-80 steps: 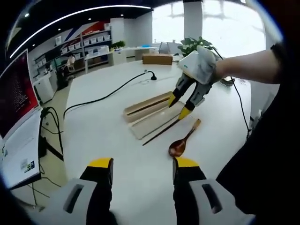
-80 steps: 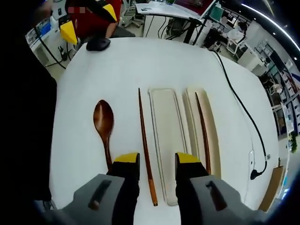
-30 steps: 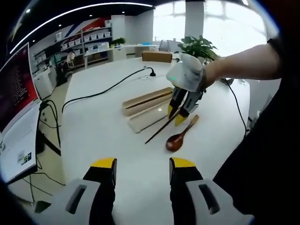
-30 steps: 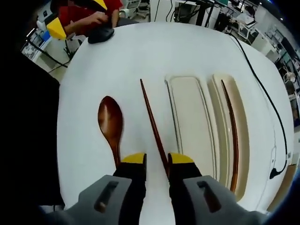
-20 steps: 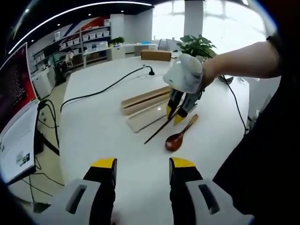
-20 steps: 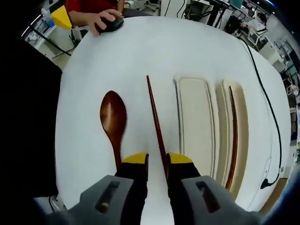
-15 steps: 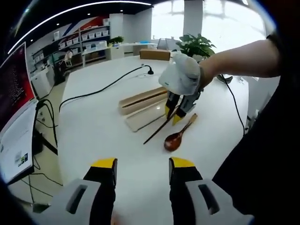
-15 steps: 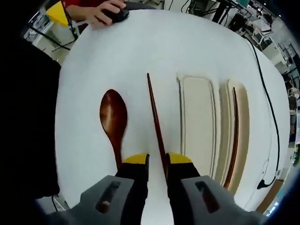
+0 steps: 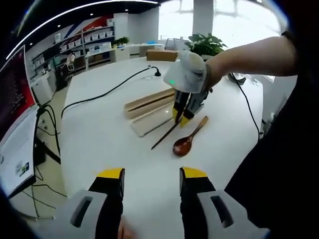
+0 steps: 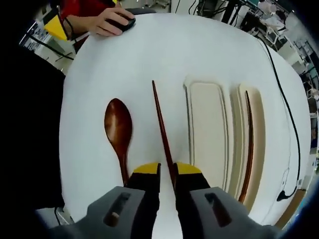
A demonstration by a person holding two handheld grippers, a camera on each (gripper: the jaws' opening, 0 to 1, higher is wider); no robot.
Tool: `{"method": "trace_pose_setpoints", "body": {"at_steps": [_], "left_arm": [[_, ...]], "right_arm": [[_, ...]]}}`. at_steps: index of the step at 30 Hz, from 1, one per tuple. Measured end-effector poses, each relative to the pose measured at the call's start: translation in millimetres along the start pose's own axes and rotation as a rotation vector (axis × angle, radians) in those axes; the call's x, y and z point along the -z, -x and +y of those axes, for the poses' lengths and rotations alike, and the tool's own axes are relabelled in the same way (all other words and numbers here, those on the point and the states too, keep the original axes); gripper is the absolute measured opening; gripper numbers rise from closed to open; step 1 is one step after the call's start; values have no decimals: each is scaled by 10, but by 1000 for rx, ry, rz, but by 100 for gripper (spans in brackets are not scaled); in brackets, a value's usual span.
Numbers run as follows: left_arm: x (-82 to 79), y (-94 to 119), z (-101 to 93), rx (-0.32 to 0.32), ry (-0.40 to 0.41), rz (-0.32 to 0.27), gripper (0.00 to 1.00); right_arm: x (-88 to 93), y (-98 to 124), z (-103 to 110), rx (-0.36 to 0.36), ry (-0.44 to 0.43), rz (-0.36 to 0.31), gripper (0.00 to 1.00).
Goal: Arrange the utensils inside the cutlery case until each visible utensil rests in its matching compartment.
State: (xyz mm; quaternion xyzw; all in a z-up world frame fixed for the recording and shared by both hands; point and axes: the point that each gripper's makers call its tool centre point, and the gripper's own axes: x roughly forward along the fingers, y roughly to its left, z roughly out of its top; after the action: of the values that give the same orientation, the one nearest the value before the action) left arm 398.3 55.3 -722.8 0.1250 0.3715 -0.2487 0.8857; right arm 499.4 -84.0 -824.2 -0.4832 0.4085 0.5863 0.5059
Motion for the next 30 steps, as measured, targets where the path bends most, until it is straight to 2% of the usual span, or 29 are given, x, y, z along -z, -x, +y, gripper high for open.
{"method": "trace_pose_setpoints", "body": {"at_steps": [3,9,14,23,30], "left_arm": [[-27,-7,-32,15,5,-16,47],[-53,7,-26,11,1,-16,47],[11,24,-23,-4,-16,2,46],[72,119,-94,-7,-6,3,46],[5,209,-64,-31,-6,-17,45]], "right_arm": [[-15,-8,1,6,21,16,4],[-18,-13,-29,18,-10,37,1],[-9,-5,-32,10,-47,10,1],[-15,-1,-21,6,-59,-13,0],[-11,4,-25,16,-74,-31,0]]}}
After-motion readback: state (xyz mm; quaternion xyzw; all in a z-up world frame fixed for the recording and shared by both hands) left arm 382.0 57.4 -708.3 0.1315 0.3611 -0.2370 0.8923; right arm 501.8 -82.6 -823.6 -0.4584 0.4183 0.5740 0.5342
